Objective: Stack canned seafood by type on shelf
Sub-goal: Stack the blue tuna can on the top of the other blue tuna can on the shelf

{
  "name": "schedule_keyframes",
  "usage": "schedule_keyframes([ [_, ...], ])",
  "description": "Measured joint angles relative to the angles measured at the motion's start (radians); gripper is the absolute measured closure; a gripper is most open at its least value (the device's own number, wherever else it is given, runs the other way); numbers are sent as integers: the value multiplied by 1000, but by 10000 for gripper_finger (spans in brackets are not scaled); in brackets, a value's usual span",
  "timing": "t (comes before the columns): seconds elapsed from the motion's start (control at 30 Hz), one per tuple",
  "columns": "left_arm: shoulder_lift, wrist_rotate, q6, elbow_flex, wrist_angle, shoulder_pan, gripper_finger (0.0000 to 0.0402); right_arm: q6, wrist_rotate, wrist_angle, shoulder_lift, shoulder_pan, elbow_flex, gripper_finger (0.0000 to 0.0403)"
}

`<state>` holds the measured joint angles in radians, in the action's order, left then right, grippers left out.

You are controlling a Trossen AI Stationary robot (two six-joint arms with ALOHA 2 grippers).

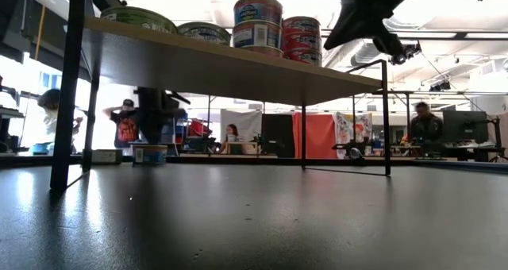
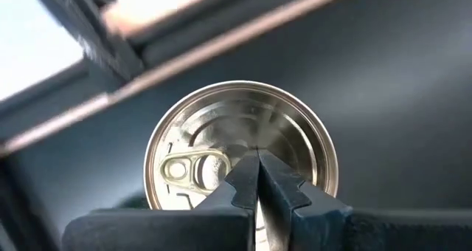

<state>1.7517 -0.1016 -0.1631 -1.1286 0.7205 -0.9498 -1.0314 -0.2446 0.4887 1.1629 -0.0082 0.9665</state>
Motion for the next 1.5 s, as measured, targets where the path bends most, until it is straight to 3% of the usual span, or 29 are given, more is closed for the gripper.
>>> schedule_keyframes([
  [0.3,33,-7,-107,3,-196,69,402,20,-36,-97,-39,63,0,403],
  [0.87,108,-58,-263,2,-409,281,402,158,-92,-168,-272,72,0,403],
  [1.27,171,-13,-437,7,-668,374,402,149,-93,-173,-280,72,0,403],
  [1.5,189,-7,-493,8,-737,423,402,202,-125,-293,-280,72,0,403],
])
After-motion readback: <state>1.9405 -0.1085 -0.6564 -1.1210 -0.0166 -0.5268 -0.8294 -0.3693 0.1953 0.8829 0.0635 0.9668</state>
